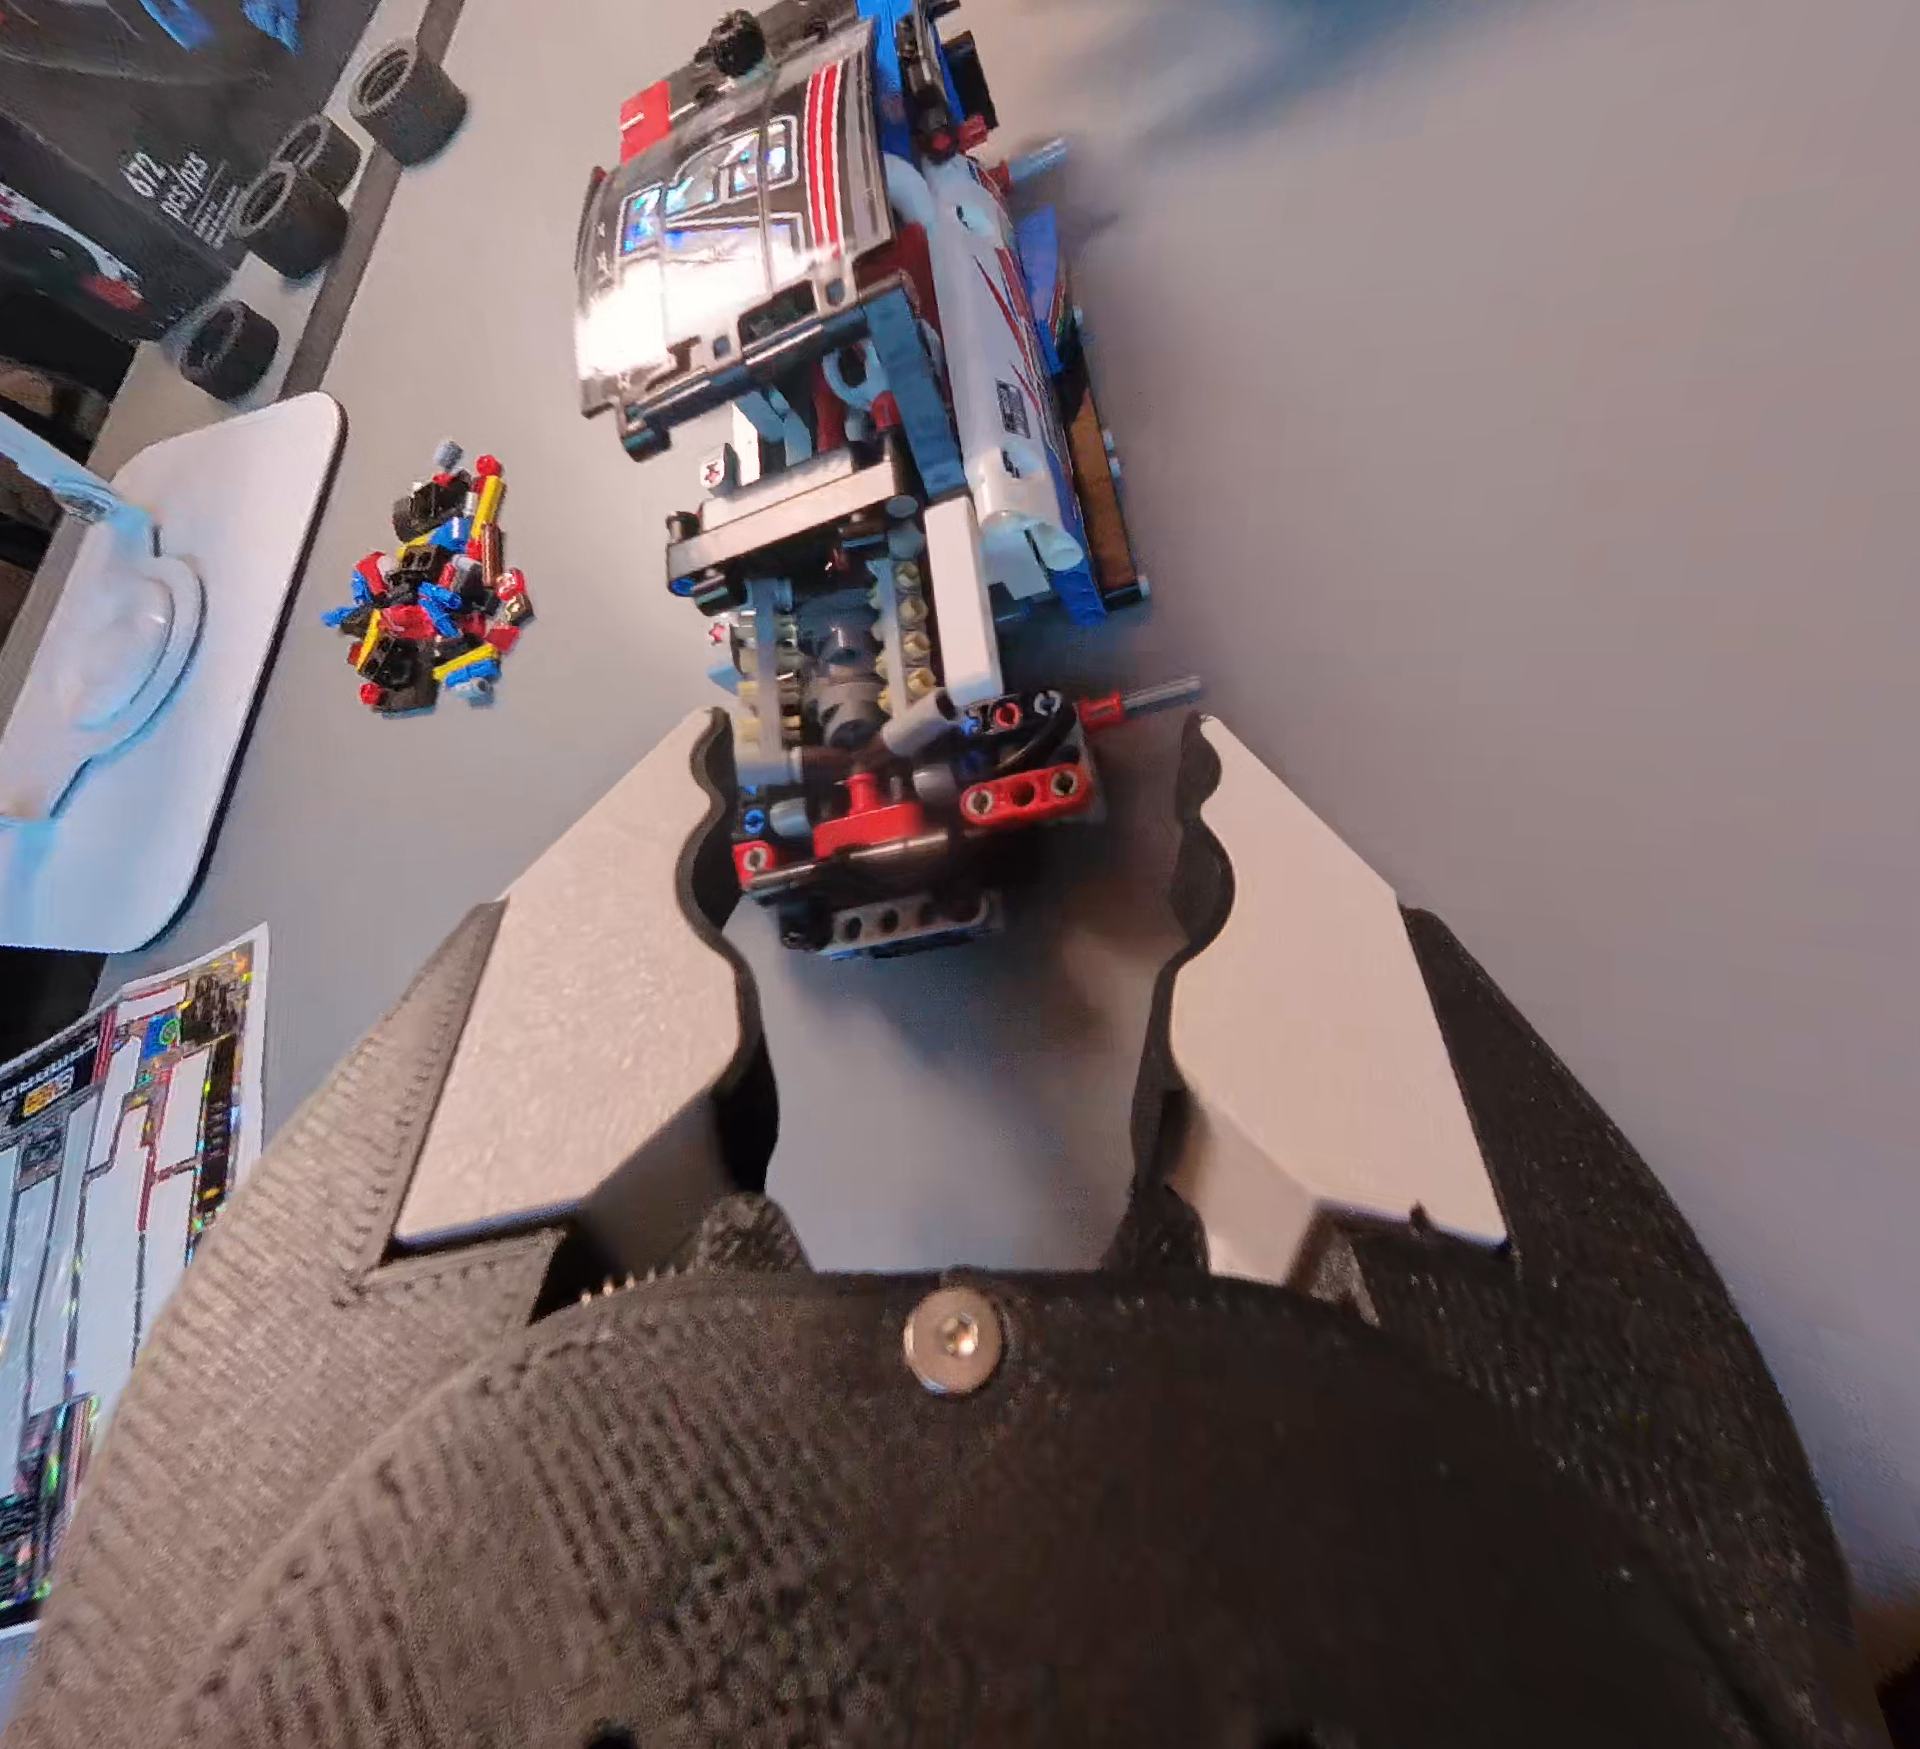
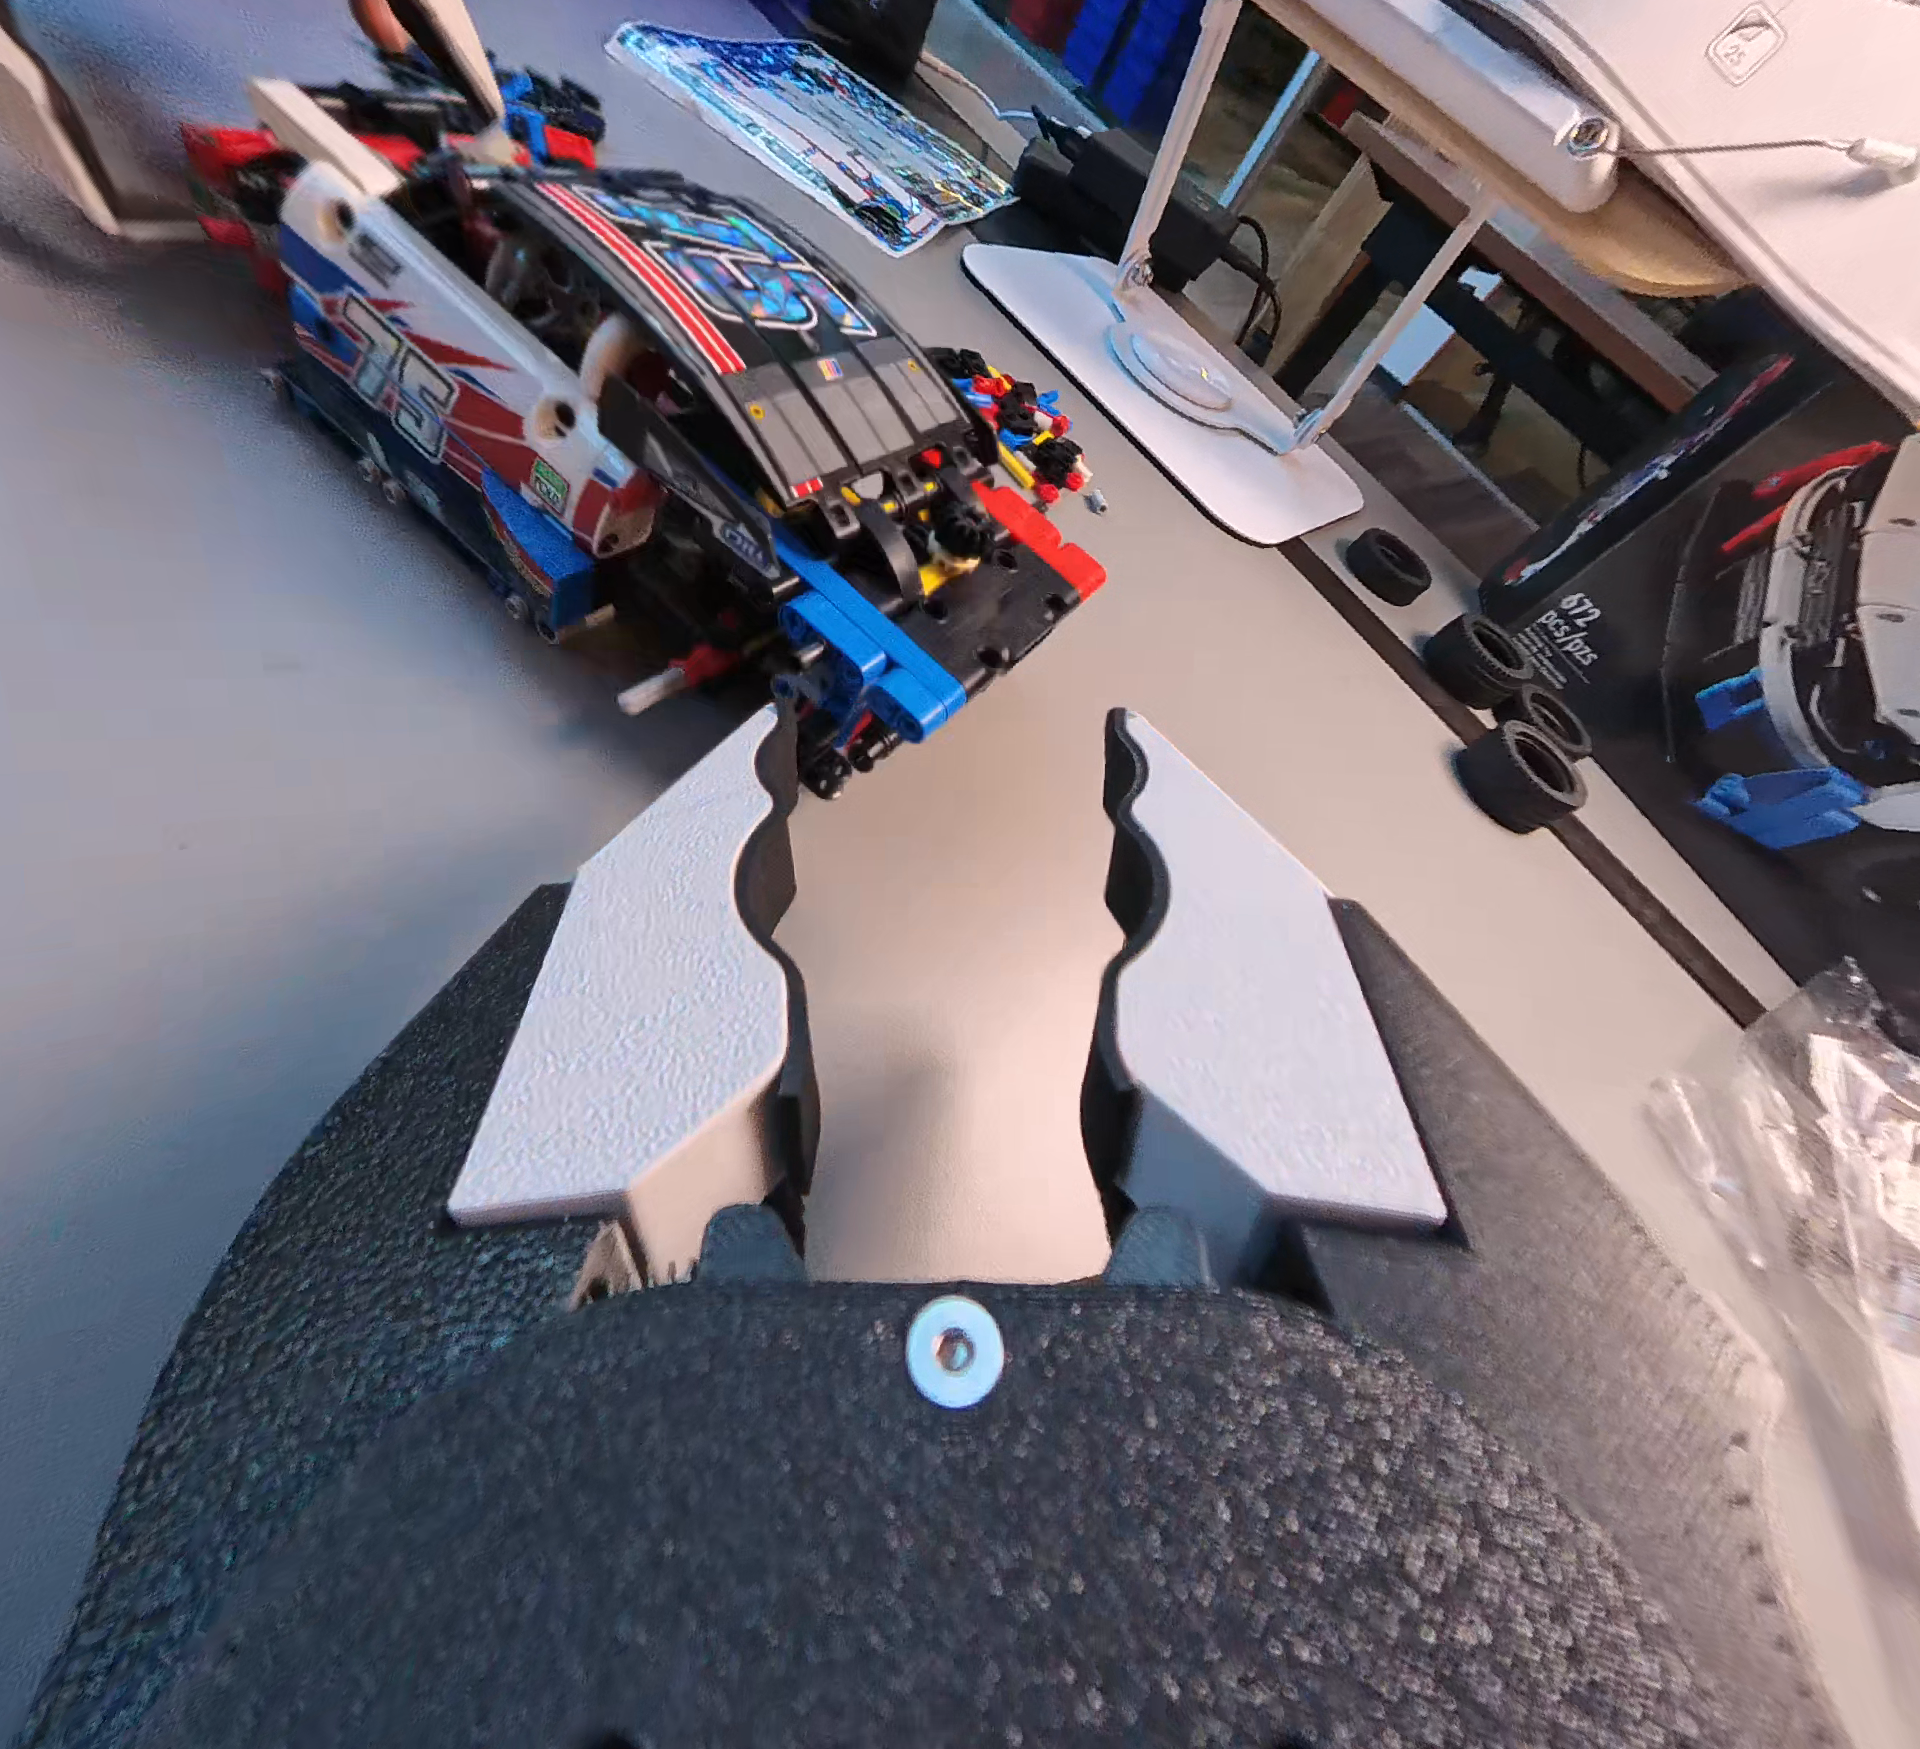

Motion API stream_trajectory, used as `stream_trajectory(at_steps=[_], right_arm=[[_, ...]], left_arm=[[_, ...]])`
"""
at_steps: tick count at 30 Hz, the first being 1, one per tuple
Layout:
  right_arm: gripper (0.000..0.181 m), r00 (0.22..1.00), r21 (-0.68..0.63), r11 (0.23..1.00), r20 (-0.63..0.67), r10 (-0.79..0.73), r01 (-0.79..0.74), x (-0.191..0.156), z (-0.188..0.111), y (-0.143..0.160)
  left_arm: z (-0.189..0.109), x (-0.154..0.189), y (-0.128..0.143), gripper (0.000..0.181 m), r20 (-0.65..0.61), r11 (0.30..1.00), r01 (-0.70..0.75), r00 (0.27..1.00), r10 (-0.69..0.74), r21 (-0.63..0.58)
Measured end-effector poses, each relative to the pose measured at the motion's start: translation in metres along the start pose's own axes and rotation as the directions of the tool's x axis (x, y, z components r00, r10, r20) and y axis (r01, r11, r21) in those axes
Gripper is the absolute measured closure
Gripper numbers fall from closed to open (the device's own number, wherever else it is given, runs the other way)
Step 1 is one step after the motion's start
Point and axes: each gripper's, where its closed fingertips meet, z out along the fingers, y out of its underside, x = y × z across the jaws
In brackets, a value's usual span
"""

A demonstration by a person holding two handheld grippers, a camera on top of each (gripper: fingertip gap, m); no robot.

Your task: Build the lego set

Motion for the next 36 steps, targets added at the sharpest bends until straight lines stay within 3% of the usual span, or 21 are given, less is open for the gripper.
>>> stream_trajectory(at_steps=[2,5,12,14,16,18,27,29,32,34,36], right_arm=[[0.125,0.997,-0.003,0.998,0.042,0.06,-0.06,-0.003,0.004,-0.002],[0.124,0.992,-0.019,0.994,0.065,0.104,-0.103,-0.003,0.01,-0.002],[0.127,0.98,-0.073,0.984,0.103,0.17,-0.163,-0.004,0.008,0.006],[0.125,0.972,-0.125,0.975,0.127,0.198,-0.182,-0.008,0.013,0.011],[0.127,0.963,-0.176,0.963,0.143,0.23,-0.204,-0.012,0.018,0.016],[0.14,0.96,-0.154,0.963,0.142,0.243,-0.221,-0.013,0.021,0.01],[0.144,0.948,-0.214,0.927,0.018,0.319,-0.308,0.0,0.005,0.023],[0.143,0.948,-0.211,0.929,0.028,0.316,-0.303,0.0,0.004,0.022],[0.13,0.936,-0.109,0.932,0.043,0.351,-0.345,0.018,-0.014,-0.006],[0.128,0.908,0.071,0.905,0.04,0.417,-0.419,0.05,-0.027,-0.046],[0.126,0.892,0.17,0.879,-0.004,0.452,-0.445,0.086,-0.027,-0.074]], left_arm=[[0.0,-0.001,0.007,0.108,-0.007,1.0,0.005,1.0,-0.005,-0.024],[-0.002,-0.007,0.005,0.117,-0.015,0.995,0.093,0.996,-0.093,0.047],[-0.021,-0.015,0.018,0.081,-0.012,0.92,0.392,0.92,-0.391,0.013],[-0.013,-0.012,0.029,0.09,0.01,0.927,0.373,0.928,-0.373,-0.034],[-0.004,-0.007,0.034,0.11,-0.007,0.942,0.327,0.944,-0.329,-0.072],[0.002,-0.01,0.028,0.13,-0.023,0.95,0.309,0.95,-0.31,-0.05],[0.024,-0.025,0.019,0.13,-0.047,0.955,0.296,0.954,-0.296,-0.009],[0.02,-0.028,0.019,0.122,-0.024,0.952,0.307,0.951,-0.307,-0.005],[-0.01,-0.04,-0.002,0.11,0.005,0.919,0.367,0.928,-0.372,0.147],[-0.042,-0.063,-0.027,0.11,0.062,0.851,0.396,0.895,-0.441,0.344],[-0.072,-0.092,-0.045,0.113,0.148,0.762,0.388,0.837,-0.527,0.517]])
